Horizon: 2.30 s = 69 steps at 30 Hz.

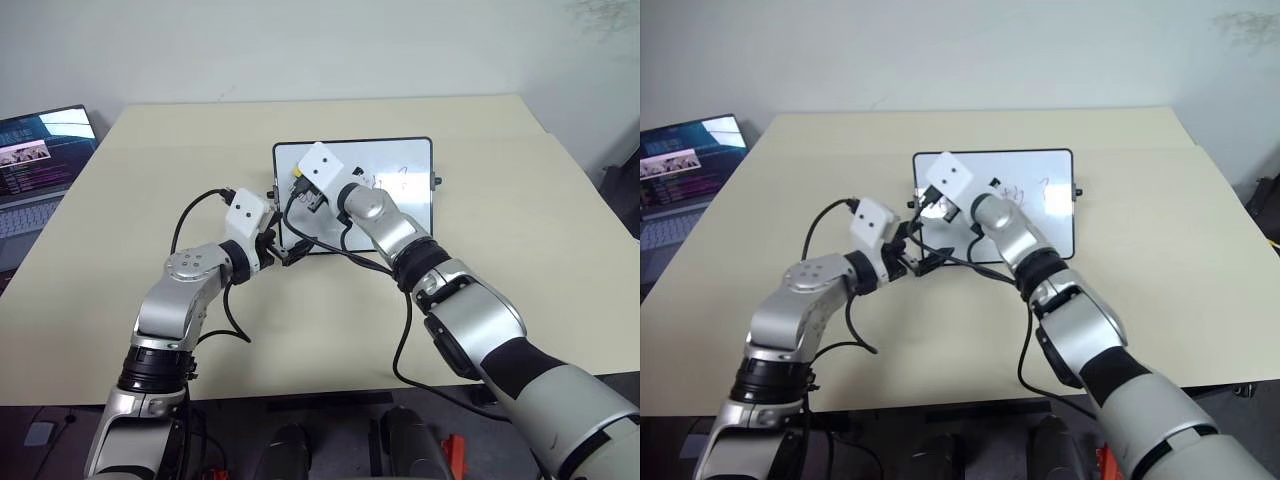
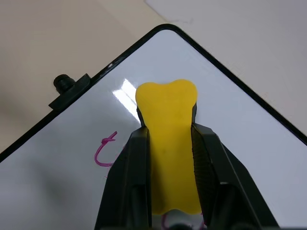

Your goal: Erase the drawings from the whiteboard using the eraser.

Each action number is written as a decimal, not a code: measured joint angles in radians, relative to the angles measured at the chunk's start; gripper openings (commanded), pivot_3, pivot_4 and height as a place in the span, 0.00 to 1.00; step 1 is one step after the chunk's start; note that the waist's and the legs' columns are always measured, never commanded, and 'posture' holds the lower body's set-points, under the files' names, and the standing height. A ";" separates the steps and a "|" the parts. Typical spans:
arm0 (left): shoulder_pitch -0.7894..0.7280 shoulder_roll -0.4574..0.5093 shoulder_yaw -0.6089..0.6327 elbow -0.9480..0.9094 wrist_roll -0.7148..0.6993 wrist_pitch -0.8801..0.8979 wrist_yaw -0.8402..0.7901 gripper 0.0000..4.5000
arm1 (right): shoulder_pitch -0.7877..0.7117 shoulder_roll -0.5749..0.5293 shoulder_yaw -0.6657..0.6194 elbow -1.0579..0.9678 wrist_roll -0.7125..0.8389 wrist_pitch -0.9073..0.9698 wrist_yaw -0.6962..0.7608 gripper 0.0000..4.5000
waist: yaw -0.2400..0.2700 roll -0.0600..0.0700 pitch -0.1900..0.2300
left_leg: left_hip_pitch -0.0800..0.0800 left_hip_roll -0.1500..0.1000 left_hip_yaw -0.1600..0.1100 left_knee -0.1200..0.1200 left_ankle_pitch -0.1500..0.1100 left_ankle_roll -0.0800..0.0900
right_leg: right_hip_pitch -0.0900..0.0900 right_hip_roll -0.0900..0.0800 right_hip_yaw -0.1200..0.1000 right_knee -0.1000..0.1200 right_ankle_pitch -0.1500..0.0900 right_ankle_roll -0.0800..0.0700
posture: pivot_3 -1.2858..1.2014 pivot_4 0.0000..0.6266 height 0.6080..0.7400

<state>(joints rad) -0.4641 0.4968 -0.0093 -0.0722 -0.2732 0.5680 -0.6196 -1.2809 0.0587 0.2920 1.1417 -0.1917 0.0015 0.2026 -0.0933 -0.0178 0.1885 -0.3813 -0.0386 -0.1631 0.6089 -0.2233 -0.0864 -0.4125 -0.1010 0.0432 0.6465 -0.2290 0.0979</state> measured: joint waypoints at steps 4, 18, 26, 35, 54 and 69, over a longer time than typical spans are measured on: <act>0.046 0.017 0.016 -0.002 -0.002 0.007 -0.002 1.00 | -0.001 0.026 0.003 0.026 -0.025 -0.017 -0.003 0.18 | -0.007 0.000 0.000 | 0.001 0.000 0.000 0.000 0.000 0.000 | 0.000 0.001 0.000 0.001 0.000 0.000 | 0.52 0.24 1.00; 0.078 0.072 0.084 -0.016 -0.005 0.014 -0.002 1.00 | 0.078 0.076 0.042 0.040 -0.091 -0.032 0.092 0.15 | -0.007 0.000 -0.001 | 0.011 0.007 0.000 0.000 0.001 -0.001 | 0.009 0.008 0.000 0.002 0.001 0.000 | 0.52 0.24 1.00; 0.074 0.072 0.084 -0.016 -0.005 0.017 -0.002 1.00 | 0.018 0.014 -0.049 0.067 -0.061 -0.022 -0.038 0.15 | 0.013 0.000 0.000 | 0.010 0.013 0.000 0.000 0.001 -0.001 | 0.008 0.014 0.000 0.001 0.003 -0.004 | 0.52 0.24 1.00; 0.050 0.069 0.078 -0.016 -0.005 0.017 -0.004 1.00 | -0.016 -0.018 -0.111 0.082 -0.049 -0.016 -0.108 0.15 | 0.005 0.000 -0.001 | 0.010 0.014 0.001 -0.001 0.001 -0.001 | 0.008 0.015 0.000 0.000 0.002 -0.005 | 0.52 0.24 1.00; 0.050 0.069 0.078 -0.017 -0.006 0.033 -0.003 1.00 | -0.015 0.026 -0.072 -0.054 -0.063 0.036 0.035 0.15 | -0.008 0.000 0.000 | 0.001 0.015 0.000 -0.001 0.001 -0.001 | -0.001 0.016 0.000 0.000 0.005 -0.009 | 0.52 0.24 1.00; 0.052 0.069 0.063 -0.017 -0.006 0.037 -0.028 1.00 | 0.062 0.075 -0.036 -0.019 -0.065 0.033 0.001 0.15 | 0.006 0.000 0.000 | 0.001 0.015 0.000 -0.001 0.000 -0.003 | -0.001 0.016 -0.001 -0.001 0.005 -0.008 | 0.52 0.24 1.00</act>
<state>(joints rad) -0.4126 0.5661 0.0538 -0.0895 -0.2789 0.6046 -0.6477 -1.2189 0.1336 0.2556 1.1227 -0.2562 0.0348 0.2039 -0.0874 -0.0177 0.1883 -0.3802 -0.0236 -0.1627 0.6080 -0.2234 -0.0890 -0.4135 -0.0855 0.0426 0.6456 -0.2243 0.0895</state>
